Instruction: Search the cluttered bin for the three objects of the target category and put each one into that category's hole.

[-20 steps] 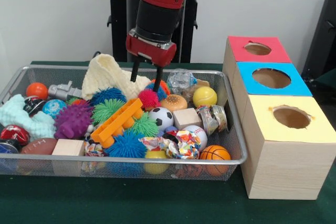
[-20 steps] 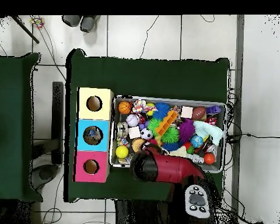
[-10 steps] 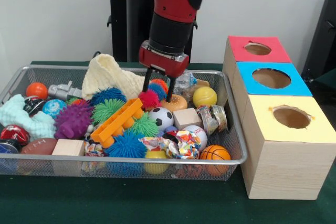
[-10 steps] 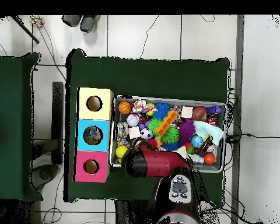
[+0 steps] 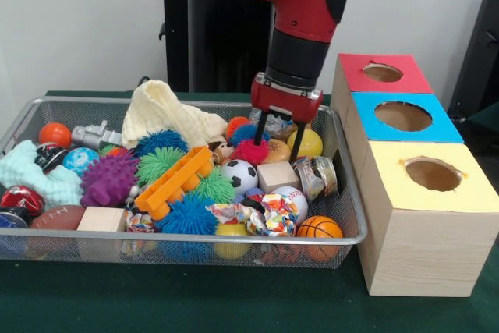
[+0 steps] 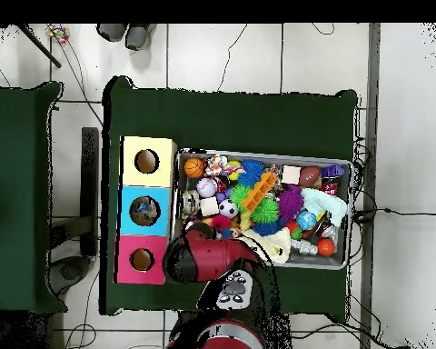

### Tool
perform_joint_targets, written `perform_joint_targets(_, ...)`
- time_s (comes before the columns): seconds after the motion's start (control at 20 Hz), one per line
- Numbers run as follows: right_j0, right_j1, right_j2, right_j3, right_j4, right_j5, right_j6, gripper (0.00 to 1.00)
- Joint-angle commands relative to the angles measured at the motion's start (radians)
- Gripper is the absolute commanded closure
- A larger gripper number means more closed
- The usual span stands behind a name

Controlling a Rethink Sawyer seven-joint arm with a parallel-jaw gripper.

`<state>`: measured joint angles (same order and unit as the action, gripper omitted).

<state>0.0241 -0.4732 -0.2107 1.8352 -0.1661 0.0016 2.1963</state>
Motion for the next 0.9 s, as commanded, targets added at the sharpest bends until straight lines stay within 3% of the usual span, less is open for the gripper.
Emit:
perform_joint_targets(0.05,-0.021,0.043,0.031,0.134,0.043,-0.134,0.229,0.0)
perform_joint_targets(0.4,-0.159,-0.024,0.025,0.291,-0.057,-0.209,0.173,0.0)
perform_joint_targets(0.9,-0.257,-0.01,-0.006,0.362,-0.123,-0.297,0.137,0.0)
